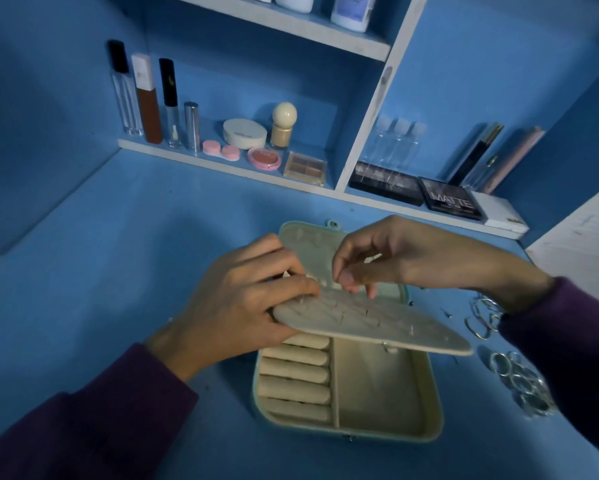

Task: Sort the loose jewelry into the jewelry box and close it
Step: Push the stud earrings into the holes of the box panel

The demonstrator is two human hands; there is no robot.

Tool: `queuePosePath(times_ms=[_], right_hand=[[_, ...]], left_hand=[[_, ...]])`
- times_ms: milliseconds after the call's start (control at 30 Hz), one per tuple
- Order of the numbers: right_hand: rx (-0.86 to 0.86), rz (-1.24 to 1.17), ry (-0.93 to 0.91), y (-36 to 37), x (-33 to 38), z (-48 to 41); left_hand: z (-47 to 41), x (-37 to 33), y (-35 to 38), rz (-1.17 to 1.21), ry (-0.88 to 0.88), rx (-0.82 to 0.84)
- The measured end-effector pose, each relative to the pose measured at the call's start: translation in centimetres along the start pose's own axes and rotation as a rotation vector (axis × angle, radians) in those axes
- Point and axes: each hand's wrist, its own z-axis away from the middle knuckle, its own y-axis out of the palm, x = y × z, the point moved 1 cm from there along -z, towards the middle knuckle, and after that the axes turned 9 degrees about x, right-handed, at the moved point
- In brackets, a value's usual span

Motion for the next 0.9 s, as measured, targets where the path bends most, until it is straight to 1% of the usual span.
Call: queuePosePath(times_ms=[533, 900], right_hand=[[0.001, -0.012, -0.027, 0.62, -0.56, -0.28], [0.009, 0.045, -0.036, 0.72, -0.04, -0.29]], left_hand=[[-0.02, -0.04, -0.04, -0.02, -0.01, -0.002], [0.06, 0.04, 0.13, 0.004, -0.004, -0.005]])
